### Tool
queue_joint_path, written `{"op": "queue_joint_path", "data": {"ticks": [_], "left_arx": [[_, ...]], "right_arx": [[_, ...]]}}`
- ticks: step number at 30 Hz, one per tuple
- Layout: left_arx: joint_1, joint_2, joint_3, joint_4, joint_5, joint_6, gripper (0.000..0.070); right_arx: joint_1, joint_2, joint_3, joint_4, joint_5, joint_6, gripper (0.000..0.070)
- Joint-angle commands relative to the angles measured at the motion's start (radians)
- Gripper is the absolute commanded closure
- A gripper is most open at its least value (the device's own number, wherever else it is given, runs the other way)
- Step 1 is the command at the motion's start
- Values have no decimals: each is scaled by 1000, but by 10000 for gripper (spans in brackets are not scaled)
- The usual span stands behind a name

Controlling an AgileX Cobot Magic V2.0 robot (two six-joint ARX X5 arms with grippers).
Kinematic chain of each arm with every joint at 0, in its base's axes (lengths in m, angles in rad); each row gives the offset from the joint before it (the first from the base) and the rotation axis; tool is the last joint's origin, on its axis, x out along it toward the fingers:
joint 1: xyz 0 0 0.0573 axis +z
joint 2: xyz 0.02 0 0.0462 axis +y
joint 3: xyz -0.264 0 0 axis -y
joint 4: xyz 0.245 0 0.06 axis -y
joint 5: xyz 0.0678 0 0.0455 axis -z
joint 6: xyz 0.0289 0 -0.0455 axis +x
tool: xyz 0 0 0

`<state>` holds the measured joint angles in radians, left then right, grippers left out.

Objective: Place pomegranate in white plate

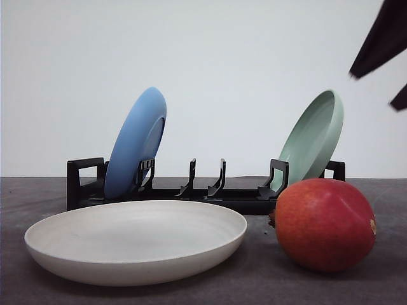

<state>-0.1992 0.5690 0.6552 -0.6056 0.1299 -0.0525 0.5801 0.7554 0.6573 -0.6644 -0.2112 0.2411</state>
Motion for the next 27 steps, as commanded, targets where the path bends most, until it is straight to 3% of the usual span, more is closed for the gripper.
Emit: {"op": "queue_joint_path", "data": {"ticks": [1, 6, 10, 15, 24, 27], "left_arx": [[-1, 5, 4, 7, 3, -10, 237], [-1, 5, 4, 7, 3, -10, 237], [-1, 5, 4, 7, 3, -10, 238], [-1, 5, 4, 7, 2, -10, 242], [-1, 5, 4, 7, 2, -10, 242], [-1, 5, 4, 8, 2, -9, 242]], "right_arx": [[35, 52, 31, 4, 33, 41, 229], [97, 192, 65, 18, 126, 40, 146], [108, 285, 67, 71, 134, 33, 127], [108, 391, 67, 131, 134, 32, 27], [108, 530, 67, 141, 129, 32, 27], [108, 552, 67, 128, 114, 35, 69]]}}
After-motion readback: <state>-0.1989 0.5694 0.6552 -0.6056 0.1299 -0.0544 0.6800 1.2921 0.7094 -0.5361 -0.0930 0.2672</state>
